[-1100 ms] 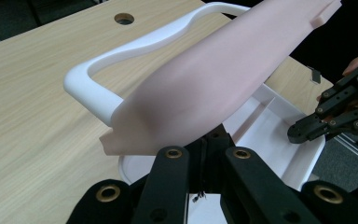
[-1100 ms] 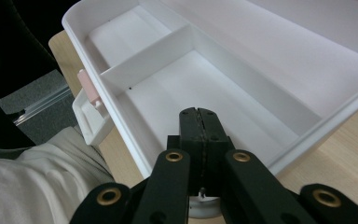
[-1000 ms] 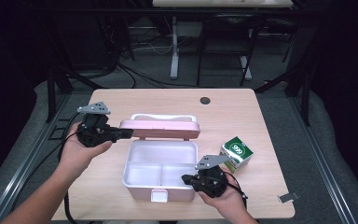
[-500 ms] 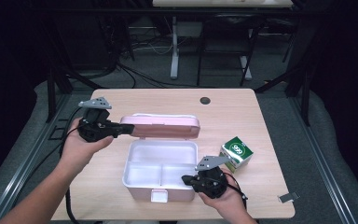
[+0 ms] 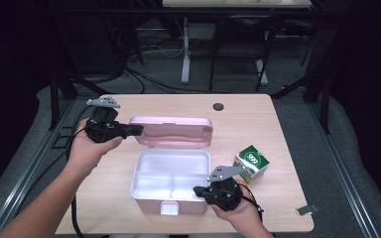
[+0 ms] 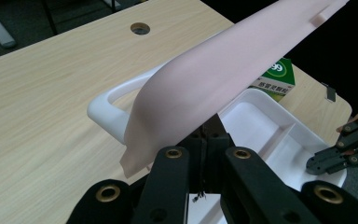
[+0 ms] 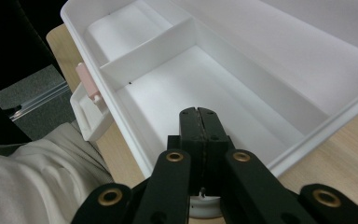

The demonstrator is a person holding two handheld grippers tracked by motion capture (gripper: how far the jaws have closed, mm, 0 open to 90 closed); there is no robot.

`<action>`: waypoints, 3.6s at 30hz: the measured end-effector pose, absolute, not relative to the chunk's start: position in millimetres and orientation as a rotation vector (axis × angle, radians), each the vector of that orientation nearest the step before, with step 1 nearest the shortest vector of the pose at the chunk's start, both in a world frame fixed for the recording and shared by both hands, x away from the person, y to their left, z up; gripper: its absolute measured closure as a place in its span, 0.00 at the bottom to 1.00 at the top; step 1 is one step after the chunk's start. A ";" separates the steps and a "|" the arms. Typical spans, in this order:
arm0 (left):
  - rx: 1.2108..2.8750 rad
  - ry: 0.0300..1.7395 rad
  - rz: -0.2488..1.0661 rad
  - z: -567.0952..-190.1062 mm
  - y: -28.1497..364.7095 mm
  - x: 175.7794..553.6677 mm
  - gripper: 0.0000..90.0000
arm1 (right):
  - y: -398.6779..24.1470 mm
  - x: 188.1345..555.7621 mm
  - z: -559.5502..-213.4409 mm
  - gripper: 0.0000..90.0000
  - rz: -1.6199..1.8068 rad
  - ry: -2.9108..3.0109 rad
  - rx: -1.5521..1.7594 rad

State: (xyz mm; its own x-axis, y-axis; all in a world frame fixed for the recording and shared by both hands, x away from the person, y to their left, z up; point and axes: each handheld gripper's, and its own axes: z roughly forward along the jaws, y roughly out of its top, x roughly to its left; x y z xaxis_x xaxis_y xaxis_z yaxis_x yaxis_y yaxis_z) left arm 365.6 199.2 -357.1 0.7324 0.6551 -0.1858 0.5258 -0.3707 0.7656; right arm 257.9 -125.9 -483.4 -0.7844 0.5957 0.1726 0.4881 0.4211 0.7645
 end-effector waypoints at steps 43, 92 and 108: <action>2.065 0.966 0.229 -365.5 203.6 400.2 0.92 | -126.2 257.3 -483.4 1.00 1.298 2.541 0.968; 2.677 0.559 0.126 -362.5 159.8 374.0 0.92 | -127.0 251.7 -477.9 0.92 1.313 2.510 1.003; 2.873 0.270 0.165 -376.3 131.3 366.7 0.93 | -132.6 248.0 -474.4 0.90 1.334 2.495 1.006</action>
